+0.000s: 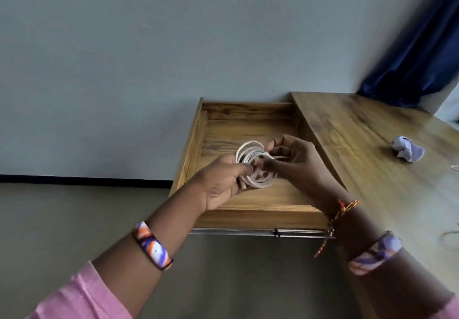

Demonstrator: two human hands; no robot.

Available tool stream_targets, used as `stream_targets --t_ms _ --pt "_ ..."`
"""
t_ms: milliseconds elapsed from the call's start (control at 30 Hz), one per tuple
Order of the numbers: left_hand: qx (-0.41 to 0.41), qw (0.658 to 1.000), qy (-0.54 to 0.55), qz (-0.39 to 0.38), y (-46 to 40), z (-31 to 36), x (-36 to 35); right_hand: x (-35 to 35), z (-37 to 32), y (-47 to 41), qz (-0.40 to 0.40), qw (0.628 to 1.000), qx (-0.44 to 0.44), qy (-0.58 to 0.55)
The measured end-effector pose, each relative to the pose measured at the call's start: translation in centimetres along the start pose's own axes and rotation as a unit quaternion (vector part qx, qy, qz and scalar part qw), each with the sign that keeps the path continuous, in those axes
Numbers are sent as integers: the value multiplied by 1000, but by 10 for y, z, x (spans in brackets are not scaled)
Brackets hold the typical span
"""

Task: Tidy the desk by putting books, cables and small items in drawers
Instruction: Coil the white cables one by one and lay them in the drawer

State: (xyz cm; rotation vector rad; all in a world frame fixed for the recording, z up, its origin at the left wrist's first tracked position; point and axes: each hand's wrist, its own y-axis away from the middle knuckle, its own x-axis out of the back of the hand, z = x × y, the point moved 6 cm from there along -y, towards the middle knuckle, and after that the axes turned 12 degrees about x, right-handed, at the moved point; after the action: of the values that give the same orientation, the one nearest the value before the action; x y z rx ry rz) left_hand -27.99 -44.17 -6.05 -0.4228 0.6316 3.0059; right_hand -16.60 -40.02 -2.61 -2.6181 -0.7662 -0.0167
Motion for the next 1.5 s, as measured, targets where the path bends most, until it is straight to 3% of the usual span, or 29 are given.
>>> stream_targets --t_ms 100,200,267,400,567,733,800,900,1133,1300,1400,1500 --pt "-3 1000 25 18 8 8 38 -30 -5 -23 -78 980 45 177" --pt "-13 999 4 38 15 23 71 -65 -14 -45 -145 901 103 397" --pt "-25 997 -28 63 17 36 97 -92 -23 -58 -151 856 149 472" --pt "-53 994 -30 89 22 63 146 -137 -40 -75 -105 775 314 539" --pt "-46 995 -18 88 19 82 188 -168 -29 -104 -96 751 354 548" --pt "-11 997 6 74 12 98 222 -190 -20 -122 -90 680 414 599" --pt "0 998 4 64 10 103 232 -196 -18 -130 -79 683 421 592" --pt "6 998 -21 54 5 111 241 -198 -16 -145 -70 732 407 542" --pt "-7 972 -204 119 -1 138 256 -206 -7 -165 -77 790 366 486" --pt "9 915 -371 159 -4 144 262 -218 0 -165 -53 747 392 534" --pt "-2 934 -316 167 -3 145 269 -216 -2 -167 -28 705 402 583" --pt "-20 975 -186 118 -5 140 266 -210 -5 -169 -25 691 404 599"
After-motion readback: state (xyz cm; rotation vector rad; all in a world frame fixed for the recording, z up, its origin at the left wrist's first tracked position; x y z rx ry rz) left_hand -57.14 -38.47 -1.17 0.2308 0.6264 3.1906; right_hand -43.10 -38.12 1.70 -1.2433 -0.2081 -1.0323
